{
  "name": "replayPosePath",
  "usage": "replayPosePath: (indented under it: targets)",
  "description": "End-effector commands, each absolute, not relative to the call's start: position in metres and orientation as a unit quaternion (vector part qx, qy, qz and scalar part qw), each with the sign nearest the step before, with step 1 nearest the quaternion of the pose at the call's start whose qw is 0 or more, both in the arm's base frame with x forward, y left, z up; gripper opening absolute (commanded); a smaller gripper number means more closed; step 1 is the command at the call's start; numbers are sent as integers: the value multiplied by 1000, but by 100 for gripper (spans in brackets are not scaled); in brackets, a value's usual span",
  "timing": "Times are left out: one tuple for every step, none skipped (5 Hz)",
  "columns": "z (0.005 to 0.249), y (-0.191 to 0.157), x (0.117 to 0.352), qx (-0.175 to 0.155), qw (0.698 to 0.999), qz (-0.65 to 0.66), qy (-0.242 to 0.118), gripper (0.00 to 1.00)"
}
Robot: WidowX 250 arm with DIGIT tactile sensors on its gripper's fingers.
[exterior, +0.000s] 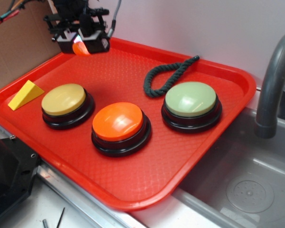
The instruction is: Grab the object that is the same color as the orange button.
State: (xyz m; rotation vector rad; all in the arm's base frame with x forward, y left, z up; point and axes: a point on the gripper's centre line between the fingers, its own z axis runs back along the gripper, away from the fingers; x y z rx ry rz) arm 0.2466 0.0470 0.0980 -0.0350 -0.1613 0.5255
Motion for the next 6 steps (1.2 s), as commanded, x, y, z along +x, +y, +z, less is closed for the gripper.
replayPosePath:
  targets:
    - [176, 51, 262, -23, 954, 272, -121, 0]
    - [193, 45, 256, -44, 951, 281, -122, 0]
    - [207, 43, 257, -45, 955, 259, -137, 0]
    - [216, 41, 260, -36, 955, 251, -154, 0]
    - [213, 44, 265, 0, 950, 276, -148, 0]
    - [204, 50, 273, 11, 952, 272, -141, 0]
